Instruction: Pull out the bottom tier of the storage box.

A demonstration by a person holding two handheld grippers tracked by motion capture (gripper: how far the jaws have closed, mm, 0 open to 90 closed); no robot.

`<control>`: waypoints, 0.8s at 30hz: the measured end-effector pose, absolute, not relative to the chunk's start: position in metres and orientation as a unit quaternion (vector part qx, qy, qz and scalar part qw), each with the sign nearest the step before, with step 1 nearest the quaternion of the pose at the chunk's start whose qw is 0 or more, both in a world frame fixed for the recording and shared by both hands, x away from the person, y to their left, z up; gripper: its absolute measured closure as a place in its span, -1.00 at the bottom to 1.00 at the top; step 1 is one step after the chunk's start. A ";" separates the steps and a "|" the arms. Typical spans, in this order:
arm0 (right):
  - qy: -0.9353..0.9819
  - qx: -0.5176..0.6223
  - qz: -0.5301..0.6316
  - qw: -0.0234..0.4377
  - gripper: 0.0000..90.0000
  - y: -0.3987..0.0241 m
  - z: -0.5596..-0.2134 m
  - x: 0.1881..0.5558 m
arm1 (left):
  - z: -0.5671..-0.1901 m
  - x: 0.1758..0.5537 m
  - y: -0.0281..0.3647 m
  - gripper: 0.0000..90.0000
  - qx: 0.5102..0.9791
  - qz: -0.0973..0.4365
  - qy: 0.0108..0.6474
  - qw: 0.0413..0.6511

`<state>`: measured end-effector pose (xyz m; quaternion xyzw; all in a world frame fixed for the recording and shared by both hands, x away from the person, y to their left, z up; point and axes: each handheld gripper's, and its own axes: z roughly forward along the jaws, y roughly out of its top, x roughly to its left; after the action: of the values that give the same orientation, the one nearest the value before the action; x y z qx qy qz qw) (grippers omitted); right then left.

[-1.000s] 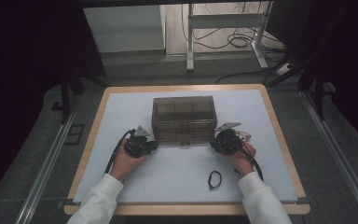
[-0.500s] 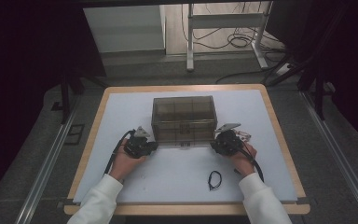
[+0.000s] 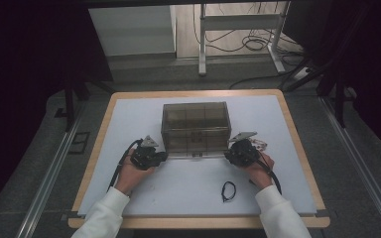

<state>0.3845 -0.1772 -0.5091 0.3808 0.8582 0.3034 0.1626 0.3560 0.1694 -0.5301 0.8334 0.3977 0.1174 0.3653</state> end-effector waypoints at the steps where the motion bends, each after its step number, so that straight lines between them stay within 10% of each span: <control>1: 0.858 0.381 0.304 0.162 0.64 -0.177 -0.509 0.384 | -0.530 0.356 0.169 0.81 0.834 0.118 0.397 0.365; 24: 0.859 0.375 0.310 0.159 0.66 -0.181 -0.508 0.366 | -0.530 0.341 0.171 0.81 0.834 0.109 0.392 0.372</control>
<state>0.3664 -0.1811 -0.5076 0.3754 0.8591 0.3095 0.1588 0.3414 0.1714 -0.5295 0.8342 0.3918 0.1095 0.3722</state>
